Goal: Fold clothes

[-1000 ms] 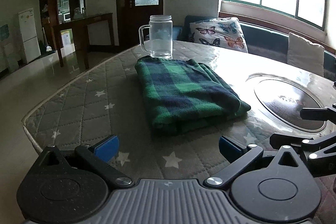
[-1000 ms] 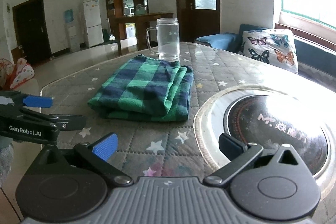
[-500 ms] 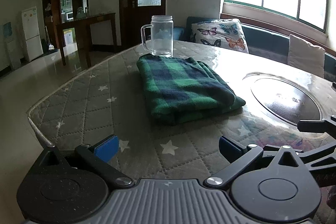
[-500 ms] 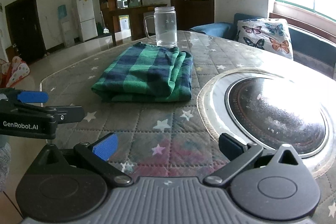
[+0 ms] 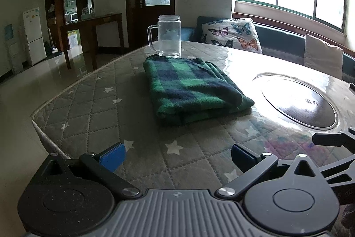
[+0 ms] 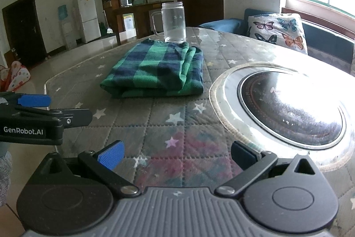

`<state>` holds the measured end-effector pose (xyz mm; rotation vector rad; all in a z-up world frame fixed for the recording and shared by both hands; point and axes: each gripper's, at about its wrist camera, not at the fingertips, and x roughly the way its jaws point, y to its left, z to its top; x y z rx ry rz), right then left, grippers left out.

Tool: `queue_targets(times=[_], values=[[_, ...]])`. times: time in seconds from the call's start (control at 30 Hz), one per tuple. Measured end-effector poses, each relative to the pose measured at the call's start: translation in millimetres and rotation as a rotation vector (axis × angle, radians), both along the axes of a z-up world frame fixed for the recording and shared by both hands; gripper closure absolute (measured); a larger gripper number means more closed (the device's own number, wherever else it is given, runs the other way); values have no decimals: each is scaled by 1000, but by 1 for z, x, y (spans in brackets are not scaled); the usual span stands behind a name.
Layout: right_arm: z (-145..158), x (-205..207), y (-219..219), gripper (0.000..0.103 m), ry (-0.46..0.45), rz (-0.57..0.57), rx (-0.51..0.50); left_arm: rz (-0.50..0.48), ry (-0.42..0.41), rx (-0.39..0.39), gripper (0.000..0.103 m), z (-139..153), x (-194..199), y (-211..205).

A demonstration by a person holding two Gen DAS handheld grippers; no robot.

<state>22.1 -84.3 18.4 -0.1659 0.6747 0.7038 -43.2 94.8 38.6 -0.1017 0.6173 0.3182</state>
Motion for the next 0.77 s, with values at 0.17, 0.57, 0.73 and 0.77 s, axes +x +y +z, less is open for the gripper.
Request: queue_targets(times=[0.17,0.57,0.73,0.77], values=[[-2,-5,-1,0,1,3,-3,-9,2,-2,0,-1,-2,-4],[-6,-10,0,0,4,7,-5,-16,11,-12,0,-3,-5,-10],[-7,-10,2,0,6,9,-5,-14,10,-13,0,-4,-5,-11],[-8,-10,2,0,7,8,-6,-14,11,-14,0,-5,-5,-11]])
